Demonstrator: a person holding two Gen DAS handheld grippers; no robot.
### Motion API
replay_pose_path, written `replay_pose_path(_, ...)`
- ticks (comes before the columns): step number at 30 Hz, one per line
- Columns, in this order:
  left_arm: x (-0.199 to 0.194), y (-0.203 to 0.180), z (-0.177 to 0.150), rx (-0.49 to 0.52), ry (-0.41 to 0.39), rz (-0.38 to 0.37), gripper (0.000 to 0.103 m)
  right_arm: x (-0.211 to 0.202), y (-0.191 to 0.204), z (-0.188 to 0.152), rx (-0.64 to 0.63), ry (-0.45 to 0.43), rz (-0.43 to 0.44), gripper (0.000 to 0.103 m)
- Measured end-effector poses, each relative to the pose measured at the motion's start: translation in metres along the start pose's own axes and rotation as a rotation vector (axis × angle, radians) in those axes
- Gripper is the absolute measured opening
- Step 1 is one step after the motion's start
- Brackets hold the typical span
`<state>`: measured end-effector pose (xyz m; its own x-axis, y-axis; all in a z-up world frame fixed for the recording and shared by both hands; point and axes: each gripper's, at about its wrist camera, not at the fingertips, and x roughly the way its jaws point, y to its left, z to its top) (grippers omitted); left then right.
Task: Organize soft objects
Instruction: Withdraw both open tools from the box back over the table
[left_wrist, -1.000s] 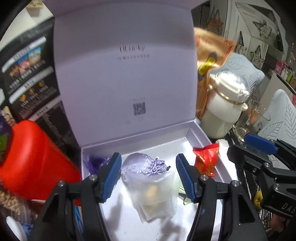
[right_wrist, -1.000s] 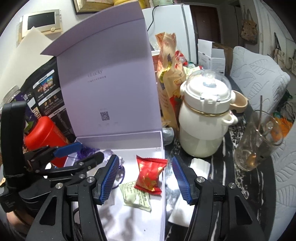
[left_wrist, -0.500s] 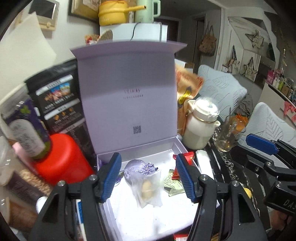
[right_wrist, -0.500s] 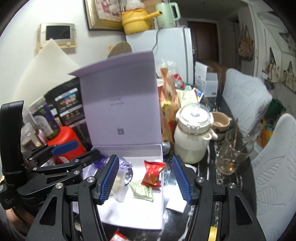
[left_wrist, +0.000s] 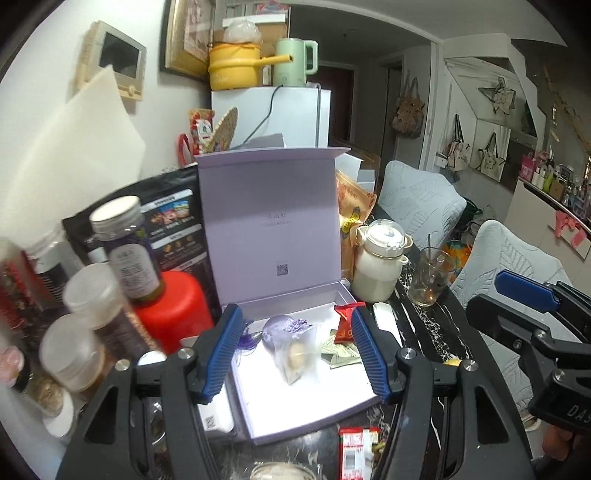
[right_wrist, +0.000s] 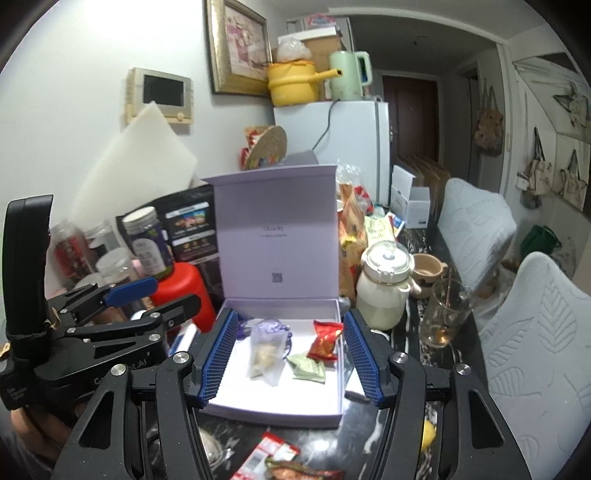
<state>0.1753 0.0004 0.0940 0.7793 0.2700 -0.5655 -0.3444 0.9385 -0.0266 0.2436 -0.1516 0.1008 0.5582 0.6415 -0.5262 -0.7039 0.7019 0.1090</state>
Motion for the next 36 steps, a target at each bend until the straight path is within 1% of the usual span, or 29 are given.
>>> replay_pose_path(8,-0.035,0.004,-0.019,0.007,-0.006,0.013,0.061,-0.037,0.014,-0.017,0.011,-0.02,-0.005,0.06)
replay_pose_path(10,-0.042,0.005,-0.025,0.009,-0.004,0.021,0.062,-0.045,0.017,-0.023,0.017,-0.025,-0.012,0.062)
replay_pose_path(12,-0.05,0.007,-0.032,0.005,-0.012,0.023,0.073,-0.053,0.019,-0.029,0.023,-0.029,-0.022,0.067)
replay_pose_path(13,-0.054,0.008,-0.036,0.002,-0.019,0.023,0.081,-0.057,0.021,-0.032,0.029,-0.033,-0.024,0.068)
replay_pose_path(14,-0.058,0.009,-0.039,0.001,-0.028,0.023,0.084,-0.061,0.022,-0.036,0.033,-0.034,-0.024,0.068)
replay_pose_path(16,-0.064,0.009,-0.047,0.003,-0.033,0.022,0.084,-0.066,0.025,-0.043,0.035,-0.029,-0.03,0.069)
replay_pose_path(20,-0.071,0.007,-0.06,0.012,-0.014,0.008,0.084,-0.076,0.03,-0.058,0.043,-0.026,-0.051,0.073)
replay_pose_path(25,-0.08,0.009,-0.081,0.002,-0.001,-0.008,0.084,-0.083,0.035,-0.079,0.074,-0.007,-0.046,0.078)
replay_pose_path(32,-0.084,0.018,-0.108,-0.025,0.017,-0.046,0.084,-0.083,0.04,-0.108,0.114,0.031,-0.03,0.078)
replay_pose_path(36,-0.083,0.021,-0.122,-0.007,0.048,-0.056,0.084,-0.083,0.046,-0.124,0.138,0.049,-0.027,0.078)
